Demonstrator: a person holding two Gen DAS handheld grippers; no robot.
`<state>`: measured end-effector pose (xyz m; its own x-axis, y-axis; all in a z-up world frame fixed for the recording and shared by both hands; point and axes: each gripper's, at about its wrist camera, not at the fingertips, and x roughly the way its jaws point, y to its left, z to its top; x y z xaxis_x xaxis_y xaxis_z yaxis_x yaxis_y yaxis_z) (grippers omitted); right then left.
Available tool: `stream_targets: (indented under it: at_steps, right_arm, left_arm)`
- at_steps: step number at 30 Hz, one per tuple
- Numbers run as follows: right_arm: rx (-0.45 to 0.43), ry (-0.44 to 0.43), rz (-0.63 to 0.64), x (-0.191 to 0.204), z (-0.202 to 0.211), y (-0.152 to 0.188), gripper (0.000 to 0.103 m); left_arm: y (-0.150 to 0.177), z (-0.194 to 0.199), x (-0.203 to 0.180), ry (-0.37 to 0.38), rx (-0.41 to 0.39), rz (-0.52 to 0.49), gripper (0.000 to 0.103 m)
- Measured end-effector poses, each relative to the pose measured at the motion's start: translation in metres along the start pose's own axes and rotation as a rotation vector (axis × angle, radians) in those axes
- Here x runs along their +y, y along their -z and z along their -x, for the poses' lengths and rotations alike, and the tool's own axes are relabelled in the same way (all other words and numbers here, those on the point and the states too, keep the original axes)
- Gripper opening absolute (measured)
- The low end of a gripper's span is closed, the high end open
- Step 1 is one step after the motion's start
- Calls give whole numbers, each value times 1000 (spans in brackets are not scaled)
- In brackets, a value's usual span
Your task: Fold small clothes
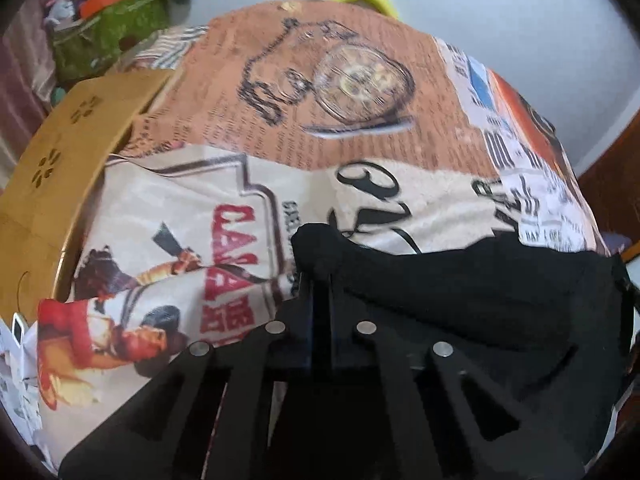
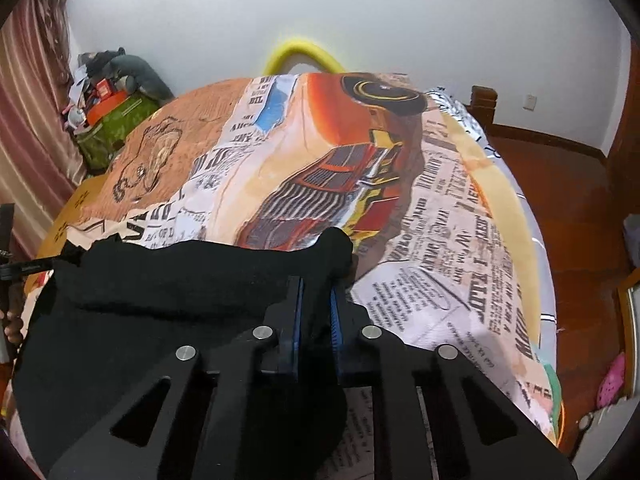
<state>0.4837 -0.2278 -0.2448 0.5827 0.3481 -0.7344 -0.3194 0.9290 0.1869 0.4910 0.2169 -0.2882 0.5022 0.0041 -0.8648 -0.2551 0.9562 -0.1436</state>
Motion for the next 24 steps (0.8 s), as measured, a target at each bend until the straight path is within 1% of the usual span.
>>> stream_targets:
  at_steps: [2,4,6,8,10,11,12,13,14,15,16,19,21,23,24]
  right_arm:
    - [-5,19,15,-1,1,2,9]
    - [-23,39,29,2,5,4,8]
    - [-41,52,36,3,9,4,8]
    - [-46,67,41,5,11,4,9]
    - [-50,93,45,6,15,4,11]
    - [-52,99,47,6,17,4,14]
    - [-47,98,43,5,21,4,19]
    - [-42,91,31,4,26,4,24]
    - [-38,83,21,2,29,5,34]
    - [-33,73,15,2,34,6,42]
    - [-33,66,17,2,42,8,44]
    - [-24,70,57,10,60,16,50]
    - [-14,63,78,15,73,24,54]
    - [-9,53,88,20,87,34,59]
    - [-5,48,91,22,92,40,59]
  left_arm:
    - [-3,4,5,-41,-17,22,5]
    - [-5,13,12,-19,-52,60,5]
    - [-7,22,15,-26,-85,82,5]
    - [-9,26,12,-69,-90,68,7]
    - [-8,27,10,-136,-88,44,7]
    - [-7,29,10,-160,-88,36,10]
    - [-6,32,11,-166,-82,28,18]
    - [-4,35,12,-156,-76,28,23]
    - [-1,38,15,-141,-71,29,32]
    - [2,42,16,-128,-66,28,39]
    - [6,47,17,-121,-61,20,41]
    - [22,62,14,-142,-46,-41,45]
    - [36,73,11,-142,-35,-81,54]
    - [50,83,9,-135,-31,-113,60]
    - [58,88,8,-136,-30,-126,61]
